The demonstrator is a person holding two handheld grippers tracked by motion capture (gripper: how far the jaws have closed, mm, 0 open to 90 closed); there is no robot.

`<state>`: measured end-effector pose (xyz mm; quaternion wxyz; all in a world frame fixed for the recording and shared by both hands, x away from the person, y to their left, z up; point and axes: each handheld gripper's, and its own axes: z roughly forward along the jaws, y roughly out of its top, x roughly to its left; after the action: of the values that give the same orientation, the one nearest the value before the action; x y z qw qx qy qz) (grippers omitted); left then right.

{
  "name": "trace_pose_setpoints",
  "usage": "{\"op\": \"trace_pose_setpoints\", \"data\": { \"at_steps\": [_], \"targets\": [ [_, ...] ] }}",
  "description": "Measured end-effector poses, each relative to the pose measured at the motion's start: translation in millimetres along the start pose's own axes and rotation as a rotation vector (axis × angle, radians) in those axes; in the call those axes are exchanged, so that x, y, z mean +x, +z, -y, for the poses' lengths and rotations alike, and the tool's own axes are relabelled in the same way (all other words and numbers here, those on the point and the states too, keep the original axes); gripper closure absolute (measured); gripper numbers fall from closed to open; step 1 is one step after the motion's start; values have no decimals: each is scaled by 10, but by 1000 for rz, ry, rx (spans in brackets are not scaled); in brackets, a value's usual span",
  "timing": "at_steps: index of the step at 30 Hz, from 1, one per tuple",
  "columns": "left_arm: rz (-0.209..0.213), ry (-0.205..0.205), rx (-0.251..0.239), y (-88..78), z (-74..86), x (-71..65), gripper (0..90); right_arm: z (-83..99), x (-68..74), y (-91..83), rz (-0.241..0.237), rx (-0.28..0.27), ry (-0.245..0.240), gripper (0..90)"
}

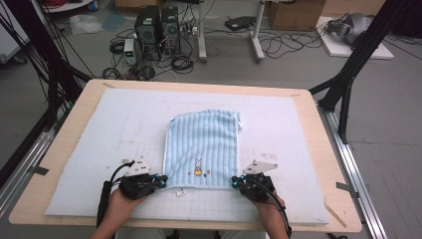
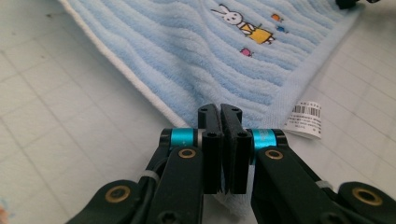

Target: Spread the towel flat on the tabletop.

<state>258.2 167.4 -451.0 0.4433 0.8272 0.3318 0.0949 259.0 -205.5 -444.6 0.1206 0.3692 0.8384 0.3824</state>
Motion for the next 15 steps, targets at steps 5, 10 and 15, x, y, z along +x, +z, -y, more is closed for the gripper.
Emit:
{"op": "trace_pose_setpoints", "data": {
  "at_steps": [5, 10, 15],
  "targets": [
    [51, -26, -4, -53, 68, -90, 866, 127, 41, -146, -35, 6, -6, 896],
    [83, -11, 0, -105, 124, -214, 866, 201, 96, -282, -29, -28, -16, 855],
    [91, -7, -2, -113, 151, -256, 866, 132, 133, -221, 3, -67, 11, 583]
  ]
}}
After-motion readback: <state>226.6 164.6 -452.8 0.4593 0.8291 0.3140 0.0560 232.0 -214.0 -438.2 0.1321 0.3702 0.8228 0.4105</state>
